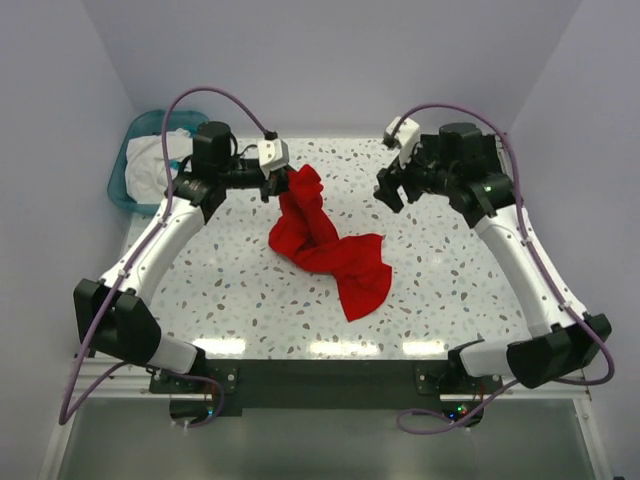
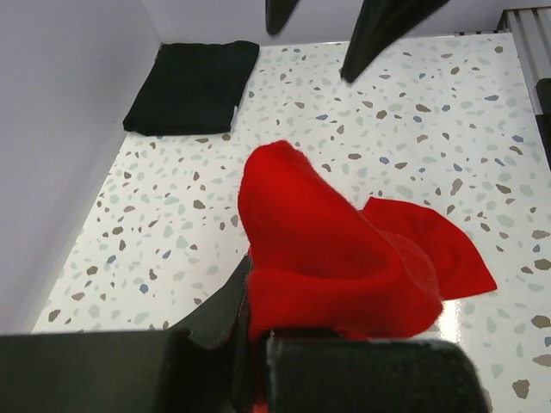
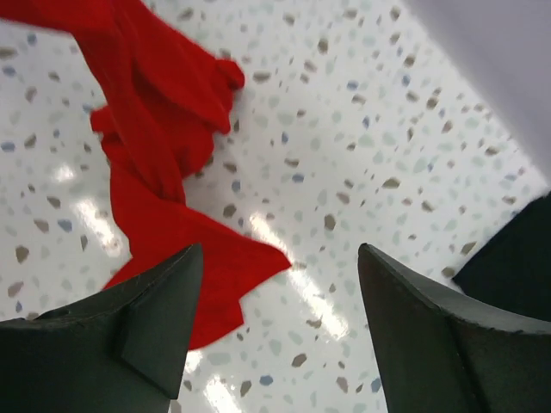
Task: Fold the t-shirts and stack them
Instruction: Flatten the tshirt out
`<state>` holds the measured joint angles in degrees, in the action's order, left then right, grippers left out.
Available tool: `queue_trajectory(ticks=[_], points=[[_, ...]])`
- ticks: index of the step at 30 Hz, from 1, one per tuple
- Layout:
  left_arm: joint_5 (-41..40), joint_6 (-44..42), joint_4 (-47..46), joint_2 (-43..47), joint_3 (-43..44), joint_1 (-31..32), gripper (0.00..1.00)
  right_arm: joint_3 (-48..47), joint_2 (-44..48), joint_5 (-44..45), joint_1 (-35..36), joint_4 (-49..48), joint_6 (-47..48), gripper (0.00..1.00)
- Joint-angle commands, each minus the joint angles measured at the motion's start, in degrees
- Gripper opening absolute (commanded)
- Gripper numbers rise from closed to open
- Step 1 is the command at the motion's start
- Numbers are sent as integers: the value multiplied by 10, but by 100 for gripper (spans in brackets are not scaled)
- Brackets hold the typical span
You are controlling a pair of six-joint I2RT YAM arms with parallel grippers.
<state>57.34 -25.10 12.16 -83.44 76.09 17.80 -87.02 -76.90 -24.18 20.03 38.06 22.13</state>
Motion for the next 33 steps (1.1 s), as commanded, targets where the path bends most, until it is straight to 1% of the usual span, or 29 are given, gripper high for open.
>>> queue_trajectory(ticks=[1, 3, 4, 5, 6, 7, 10, 12, 16, 18, 20, 21, 22, 27, 28, 30, 31, 33], points=[[9, -15, 9, 32, 13, -5, 0, 85, -46, 1, -10, 32, 85, 76], [9, -19, 10, 35, 11, -6, 0, 103, -83, -1, -11, 25, 104, 75], [12, -20, 12, 34, 8, -5, 0, 107, -124, -4, -10, 20, 113, 76], [11, -21, 13, 34, 9, -5, 0, 106, -145, -6, -11, 16, 135, 75], [13, -22, 15, 33, 9, -6, 0, 103, -162, 2, -11, 4, 134, 76], [12, -22, 15, 33, 9, -5, 0, 92, -203, 5, -10, -2, 140, 76], [8, -24, 17, 34, 9, -7, 0, 74, -256, 19, -11, -31, 150, 76], [7, -28, 22, 35, 9, -7, 0, 64, -277, 20, -11, -36, 158, 77], [3, -34, 24, 34, 4, -12, 0, 14, -329, -6, -9, -1, 174, 77], [-2, -32, 16, 31, 3, -16, 0, 5, -352, -20, -8, 13, 179, 77], [-3, -5, 0, 25, 0, -30, 0, 1, -364, -40, -8, 39, 190, 74], [-3, 5, -17, 21, 0, -41, 0, 0, -373, -46, -4, 50, 197, 71], [-4, 28, -26, 18, 4, -47, 0, -1, -378, -50, -5, 74, 207, 63], [-14, 57, -56, -10, 29, -69, 0, -23, -396, -81, -6, 147, 228, 41], [-14, 65, -62, -14, 32, -70, 0, -37, -397, -86, -6, 171, 236, 28], [-19, 70, -70, -25, 41, -70, 0, -53, -397, -105, -6, 195, 242, 12], [-21, 79, -74, -28, 43, -70, 0, -68, -396, -109, -7, 212, 243, 0], [-39, 80, -80, -34, 48, -70, 0, -82, -389, -109, -16, 219, 240, 0]])
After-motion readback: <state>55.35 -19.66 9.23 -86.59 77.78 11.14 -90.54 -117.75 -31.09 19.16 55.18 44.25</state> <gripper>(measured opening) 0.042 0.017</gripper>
